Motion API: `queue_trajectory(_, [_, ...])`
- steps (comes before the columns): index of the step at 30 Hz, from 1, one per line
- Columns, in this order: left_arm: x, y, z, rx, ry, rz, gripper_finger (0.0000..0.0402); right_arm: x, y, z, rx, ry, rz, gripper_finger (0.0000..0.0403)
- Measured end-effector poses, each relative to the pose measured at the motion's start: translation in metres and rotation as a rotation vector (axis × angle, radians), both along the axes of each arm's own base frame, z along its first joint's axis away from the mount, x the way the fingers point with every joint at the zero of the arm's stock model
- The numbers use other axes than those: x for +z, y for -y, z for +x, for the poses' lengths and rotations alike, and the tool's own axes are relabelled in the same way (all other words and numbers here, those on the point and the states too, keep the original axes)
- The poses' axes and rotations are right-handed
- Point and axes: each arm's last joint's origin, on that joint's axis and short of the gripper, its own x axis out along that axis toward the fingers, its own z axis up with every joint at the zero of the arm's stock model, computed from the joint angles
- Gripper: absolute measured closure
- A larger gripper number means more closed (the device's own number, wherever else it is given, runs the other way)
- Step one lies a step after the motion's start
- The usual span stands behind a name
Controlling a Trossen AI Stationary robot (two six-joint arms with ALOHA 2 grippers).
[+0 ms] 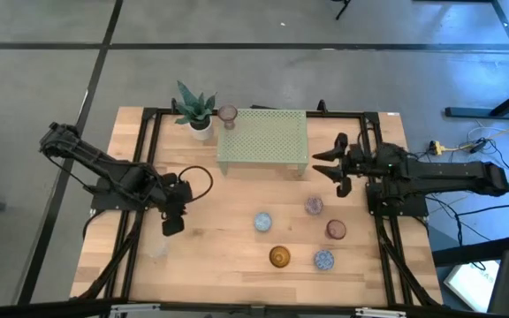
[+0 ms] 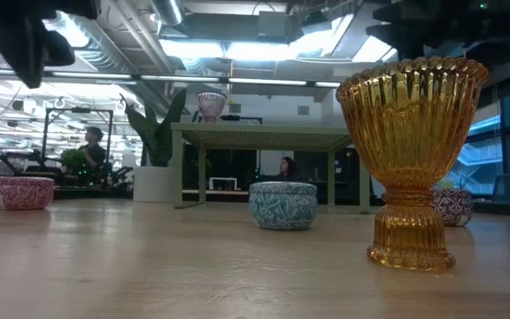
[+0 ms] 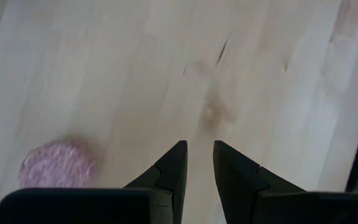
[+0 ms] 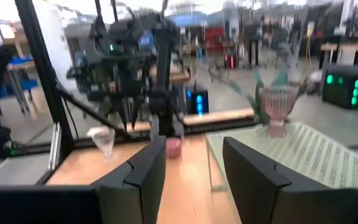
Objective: Pick & Place candle stick holders
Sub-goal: Put the transparent glass candle holder on the shelf
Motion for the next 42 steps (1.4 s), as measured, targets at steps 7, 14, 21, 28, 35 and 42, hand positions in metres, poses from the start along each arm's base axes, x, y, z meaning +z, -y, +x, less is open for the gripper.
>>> queue_trajectory(7, [-0.004,-0.011,-0.011,0.063,-0.16,0.02,0.0327,0.002,0.001,0.01,0.0,-0.084,-0.008,0.0241])
queue_trajectory(14, [-0.005,-0.006,-0.014,0.03,-0.215,-0.075,0.0327,0.001,0.001,0.011,0.001,-0.097,-0.02,0.0241])
queue_trajectory(21, [-0.006,0.012,-0.021,-0.159,-0.277,-0.166,0.0327,0.0,0.001,0.011,0.001,-0.099,-0.02,0.0241])
queue_trajectory(28, [-0.015,0.038,-0.022,-0.254,-0.32,-0.159,0.0327,-0.002,0.001,0.011,0.002,-0.124,-0.018,0.0241])
queue_trajectory(35, [-0.029,0.057,-0.021,-0.322,-0.38,-0.095,0.0327,-0.004,0.001,0.011,0.002,-0.146,-0.016,0.0241])
queue_trajectory(42, [-0.039,0.065,-0.019,-0.337,-0.399,-0.015,0.0327,-0.004,0.001,0.011,0.002,-0.143,-0.02,0.0241])
